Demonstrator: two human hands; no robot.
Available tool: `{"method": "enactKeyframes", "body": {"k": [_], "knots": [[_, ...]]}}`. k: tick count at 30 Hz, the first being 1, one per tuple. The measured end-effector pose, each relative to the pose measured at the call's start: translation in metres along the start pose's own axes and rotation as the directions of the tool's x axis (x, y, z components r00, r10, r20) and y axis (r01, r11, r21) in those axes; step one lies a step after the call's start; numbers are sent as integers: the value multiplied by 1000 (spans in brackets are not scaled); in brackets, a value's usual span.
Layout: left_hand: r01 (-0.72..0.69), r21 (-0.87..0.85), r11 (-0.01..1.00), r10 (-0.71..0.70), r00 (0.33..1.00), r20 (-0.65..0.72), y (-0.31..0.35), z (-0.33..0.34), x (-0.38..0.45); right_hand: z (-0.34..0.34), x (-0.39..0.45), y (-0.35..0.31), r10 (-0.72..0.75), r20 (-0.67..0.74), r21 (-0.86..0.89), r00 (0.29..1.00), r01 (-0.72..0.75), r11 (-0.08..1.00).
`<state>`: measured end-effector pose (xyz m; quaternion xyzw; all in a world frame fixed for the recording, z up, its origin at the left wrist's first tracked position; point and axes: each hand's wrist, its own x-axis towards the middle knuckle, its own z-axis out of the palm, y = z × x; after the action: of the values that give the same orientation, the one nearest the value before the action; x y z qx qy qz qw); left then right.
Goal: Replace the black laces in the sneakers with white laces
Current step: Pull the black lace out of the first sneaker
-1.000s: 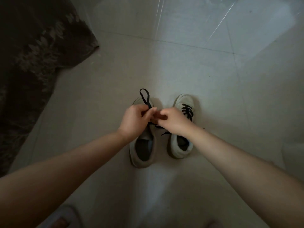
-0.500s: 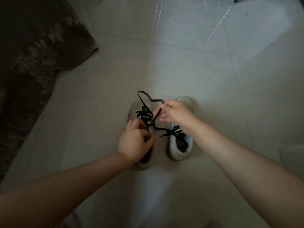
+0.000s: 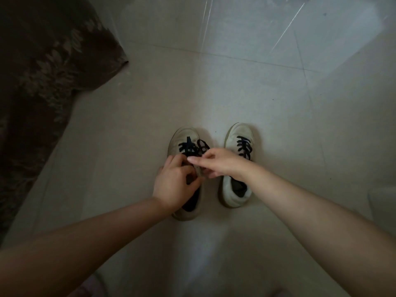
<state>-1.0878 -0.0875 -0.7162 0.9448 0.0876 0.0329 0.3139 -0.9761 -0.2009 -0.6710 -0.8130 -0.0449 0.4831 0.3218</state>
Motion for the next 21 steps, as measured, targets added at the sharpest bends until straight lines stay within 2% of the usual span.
{"method": "enactKeyframes", "body": {"k": [3,6,8,11,12,13,15,17,19,21], "knots": [[-3,6,1000,3,1000,4,-2,0,1,8,7,5,-129,-183,-81,975,115,990],[-11,18,1000,10,1000,11,-1,0,1,13,10,7,-183,-227,-130,957,156,979],[-24,40,999,23,1000,11,-1,-1,0,9,8,4,-162,-278,-9,947,166,986],[-34,37,999,33,999,17,-4,-3,-1,-20,3,-7,-64,-455,224,888,184,957],[-33,25,999,33,999,14,-5,-4,-1,-32,1,-10,-51,-478,220,877,176,960],[-30,8,1000,30,1000,5,-6,-5,-2,-43,-2,-11,-63,-448,128,892,134,983],[12,-42,999,-12,1000,-10,-8,-7,-5,-53,-12,-15,-48,-226,-227,973,-5,974],[132,-104,986,-133,991,-8,-11,-7,-6,-50,-22,-17,65,9,-556,998,-49,830],[299,-159,941,-297,954,42,-15,-7,-4,-38,-26,-22,99,50,-745,994,-30,667],[413,-165,896,-400,910,107,-17,-8,1,-25,-22,-29,-87,-43,-838,995,11,545]]}}
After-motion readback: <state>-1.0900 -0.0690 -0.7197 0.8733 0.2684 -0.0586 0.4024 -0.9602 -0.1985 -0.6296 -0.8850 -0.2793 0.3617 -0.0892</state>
